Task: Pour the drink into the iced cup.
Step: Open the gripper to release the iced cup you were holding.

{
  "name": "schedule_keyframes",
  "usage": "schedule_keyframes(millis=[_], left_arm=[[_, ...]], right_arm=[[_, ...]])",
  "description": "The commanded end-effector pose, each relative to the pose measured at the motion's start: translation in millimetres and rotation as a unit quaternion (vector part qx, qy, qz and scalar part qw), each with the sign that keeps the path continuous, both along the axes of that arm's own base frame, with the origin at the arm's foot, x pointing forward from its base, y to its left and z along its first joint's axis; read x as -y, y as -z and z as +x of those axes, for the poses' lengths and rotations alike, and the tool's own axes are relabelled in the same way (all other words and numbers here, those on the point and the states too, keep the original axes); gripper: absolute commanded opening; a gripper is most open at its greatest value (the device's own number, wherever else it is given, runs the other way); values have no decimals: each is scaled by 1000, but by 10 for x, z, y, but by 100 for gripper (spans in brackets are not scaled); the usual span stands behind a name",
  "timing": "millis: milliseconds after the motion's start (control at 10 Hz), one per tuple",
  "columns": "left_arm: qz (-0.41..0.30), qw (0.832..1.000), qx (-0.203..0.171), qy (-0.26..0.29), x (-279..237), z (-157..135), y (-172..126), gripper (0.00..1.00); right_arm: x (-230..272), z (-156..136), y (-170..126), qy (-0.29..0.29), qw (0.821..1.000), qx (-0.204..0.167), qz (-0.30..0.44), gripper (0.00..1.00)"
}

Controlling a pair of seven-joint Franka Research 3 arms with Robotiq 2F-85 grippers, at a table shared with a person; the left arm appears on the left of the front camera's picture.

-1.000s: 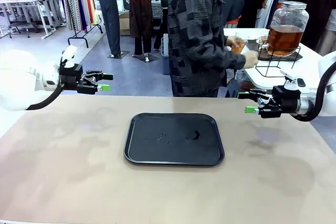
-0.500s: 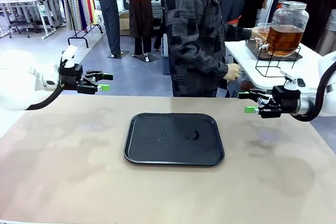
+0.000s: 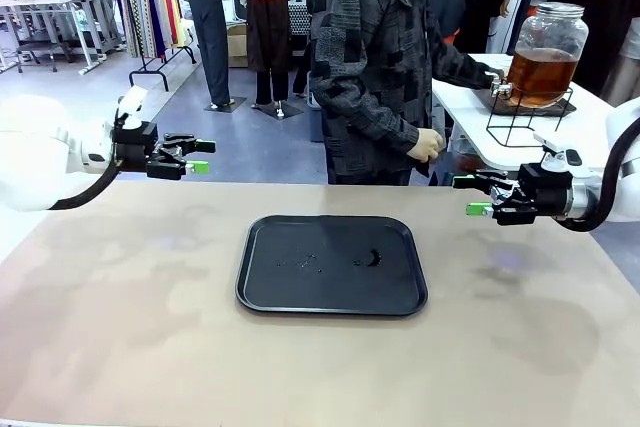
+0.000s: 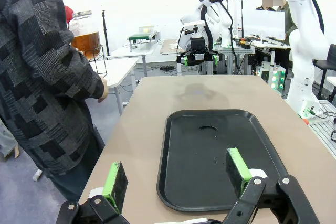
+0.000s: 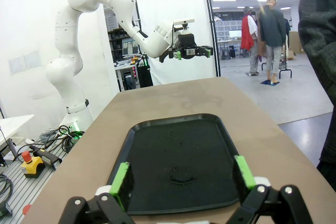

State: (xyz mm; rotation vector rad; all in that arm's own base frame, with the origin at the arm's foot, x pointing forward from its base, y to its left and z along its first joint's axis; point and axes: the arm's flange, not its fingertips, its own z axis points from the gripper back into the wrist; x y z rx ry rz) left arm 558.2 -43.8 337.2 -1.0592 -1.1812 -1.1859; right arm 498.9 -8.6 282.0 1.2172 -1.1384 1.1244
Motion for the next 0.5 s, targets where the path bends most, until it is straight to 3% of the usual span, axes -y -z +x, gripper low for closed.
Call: schedule_keyframes(millis=[0,400], left_arm=[[0,1000,1,0,0,-5,-12,100],[0,1000,1,0,0,-5,-12,100]], right_arm=[[4,-12,-22,-2,1000,2,5,100],[4,-12,-22,-2,1000,2,5,100]])
